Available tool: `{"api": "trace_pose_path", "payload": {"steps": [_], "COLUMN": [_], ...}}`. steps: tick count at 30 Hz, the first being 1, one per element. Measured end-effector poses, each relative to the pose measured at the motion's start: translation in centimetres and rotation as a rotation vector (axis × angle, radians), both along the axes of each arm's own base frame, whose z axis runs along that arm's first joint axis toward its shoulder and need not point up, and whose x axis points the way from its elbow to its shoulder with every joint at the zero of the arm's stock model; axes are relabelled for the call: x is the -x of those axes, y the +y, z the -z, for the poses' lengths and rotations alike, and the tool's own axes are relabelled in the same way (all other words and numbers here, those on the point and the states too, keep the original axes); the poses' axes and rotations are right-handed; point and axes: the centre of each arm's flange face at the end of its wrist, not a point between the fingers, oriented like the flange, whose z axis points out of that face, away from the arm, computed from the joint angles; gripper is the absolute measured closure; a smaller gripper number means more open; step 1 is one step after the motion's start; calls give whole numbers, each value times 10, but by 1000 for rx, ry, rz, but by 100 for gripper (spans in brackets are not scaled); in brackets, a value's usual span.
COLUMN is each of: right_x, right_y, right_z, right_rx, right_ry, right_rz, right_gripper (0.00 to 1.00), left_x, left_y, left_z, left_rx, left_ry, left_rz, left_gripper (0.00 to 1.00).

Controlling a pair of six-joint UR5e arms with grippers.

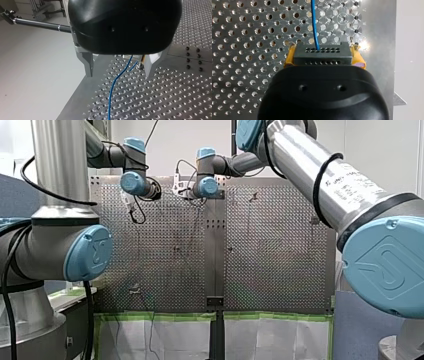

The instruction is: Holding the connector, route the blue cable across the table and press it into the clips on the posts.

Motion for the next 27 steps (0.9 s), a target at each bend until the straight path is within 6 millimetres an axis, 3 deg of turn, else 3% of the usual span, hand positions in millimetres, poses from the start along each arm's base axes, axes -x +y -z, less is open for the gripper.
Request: {"api": "trace_pose_path", "payload": {"steps": [27], "right_x": [1], "right_y": [-2], "right_z": [0], "right_rx": [0], "right_ry": [0], "right_rz": [0], "right_gripper": [100], "left_x": [-85], "left_y": [-5], "left_z": [5], "left_rx": [-23], "left_ry": [-42], "left_rz": [-60], "left_gripper": [0]}}
